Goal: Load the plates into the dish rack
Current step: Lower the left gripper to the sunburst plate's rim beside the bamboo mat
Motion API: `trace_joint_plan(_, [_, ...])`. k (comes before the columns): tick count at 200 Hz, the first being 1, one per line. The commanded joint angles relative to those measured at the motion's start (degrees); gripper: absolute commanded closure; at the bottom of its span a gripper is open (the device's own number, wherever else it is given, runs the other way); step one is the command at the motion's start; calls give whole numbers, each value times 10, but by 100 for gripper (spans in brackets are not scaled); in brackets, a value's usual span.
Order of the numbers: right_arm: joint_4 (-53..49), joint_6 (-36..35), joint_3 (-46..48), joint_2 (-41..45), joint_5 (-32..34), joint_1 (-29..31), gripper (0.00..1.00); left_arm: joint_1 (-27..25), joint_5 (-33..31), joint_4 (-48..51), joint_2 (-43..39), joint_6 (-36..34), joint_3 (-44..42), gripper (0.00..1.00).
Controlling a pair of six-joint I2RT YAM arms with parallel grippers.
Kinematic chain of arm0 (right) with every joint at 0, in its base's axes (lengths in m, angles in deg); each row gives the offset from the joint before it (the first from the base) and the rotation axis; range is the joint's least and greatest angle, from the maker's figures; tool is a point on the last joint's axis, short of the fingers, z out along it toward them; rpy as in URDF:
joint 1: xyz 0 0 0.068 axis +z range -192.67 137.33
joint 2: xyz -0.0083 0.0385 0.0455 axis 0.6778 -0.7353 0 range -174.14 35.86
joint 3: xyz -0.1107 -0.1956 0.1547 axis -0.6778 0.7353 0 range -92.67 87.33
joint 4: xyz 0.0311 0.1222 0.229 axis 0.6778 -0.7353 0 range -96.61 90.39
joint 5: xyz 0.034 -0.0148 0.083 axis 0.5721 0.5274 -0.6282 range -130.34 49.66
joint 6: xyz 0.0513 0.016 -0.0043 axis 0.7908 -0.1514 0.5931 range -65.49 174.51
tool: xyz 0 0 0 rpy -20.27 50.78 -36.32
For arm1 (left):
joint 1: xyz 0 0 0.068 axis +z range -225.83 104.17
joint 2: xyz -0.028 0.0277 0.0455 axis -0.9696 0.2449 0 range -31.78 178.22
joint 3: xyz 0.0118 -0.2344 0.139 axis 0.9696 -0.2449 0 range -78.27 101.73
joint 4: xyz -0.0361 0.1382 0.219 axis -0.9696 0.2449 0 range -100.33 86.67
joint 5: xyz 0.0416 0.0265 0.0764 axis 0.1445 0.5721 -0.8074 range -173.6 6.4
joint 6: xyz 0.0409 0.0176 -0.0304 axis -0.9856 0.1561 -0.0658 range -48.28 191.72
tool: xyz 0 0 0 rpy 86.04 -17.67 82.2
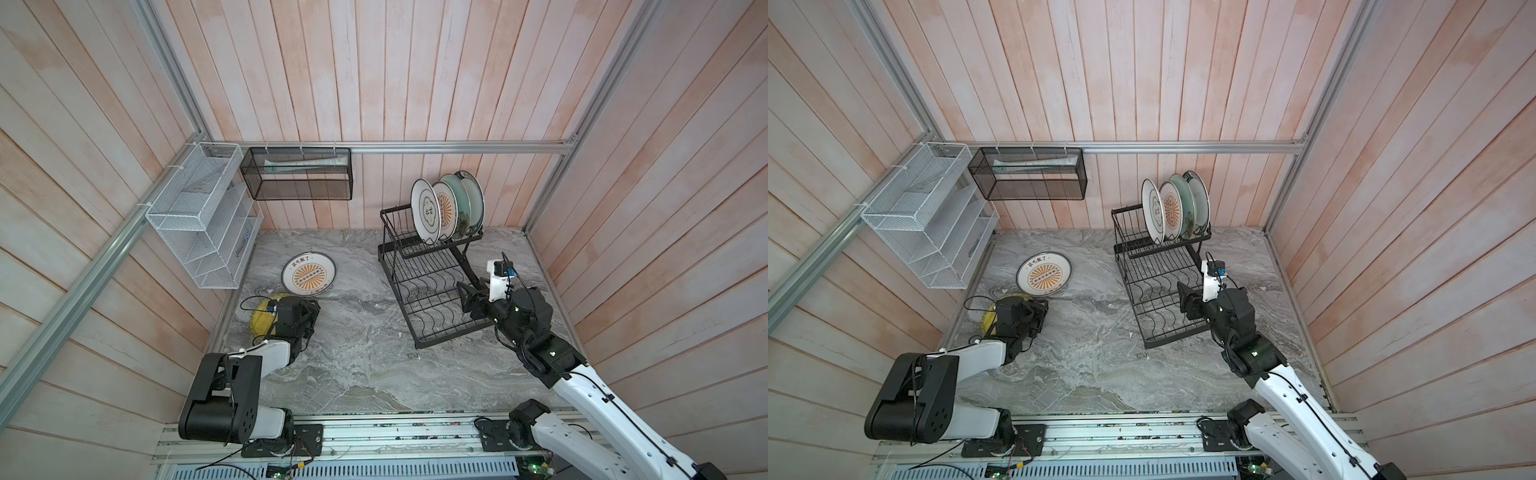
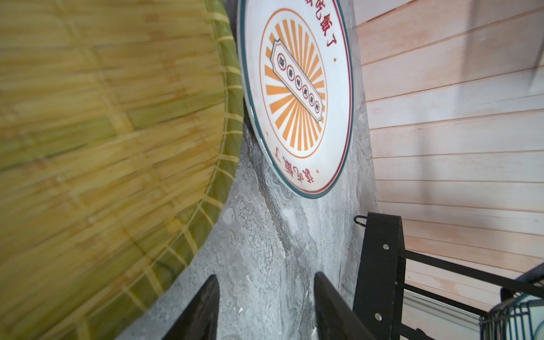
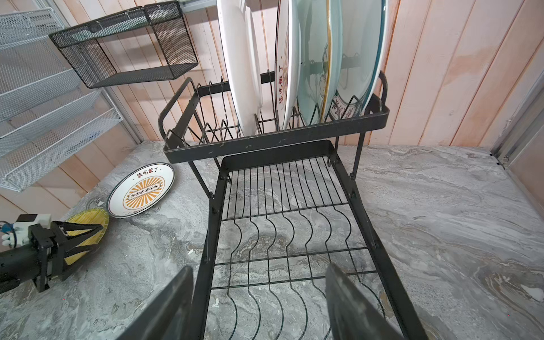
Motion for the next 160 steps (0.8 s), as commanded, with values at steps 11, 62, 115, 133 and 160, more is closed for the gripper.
trace_joint_plan(11, [-12,-4,9,16,12,-7,29,-34,-56,-10,20,42,30,47])
trace_joint_plan(62, [-9,-5,17,51,10,-16,28,-44,-62,-48,82,92,48,47])
trace_joint_plan(115, [-10,-5,22,52,12,-19,28,-44,-78,-44,125,98,87,48])
trace_joint_plan(133, [-9,-5,24,54,15,-20,28,-45,-93,-32,133,104,96,47])
trace_joint_plan(160, [-8,-4,27,64,18,-21,28,-42,-99,-24,151,105,117,47])
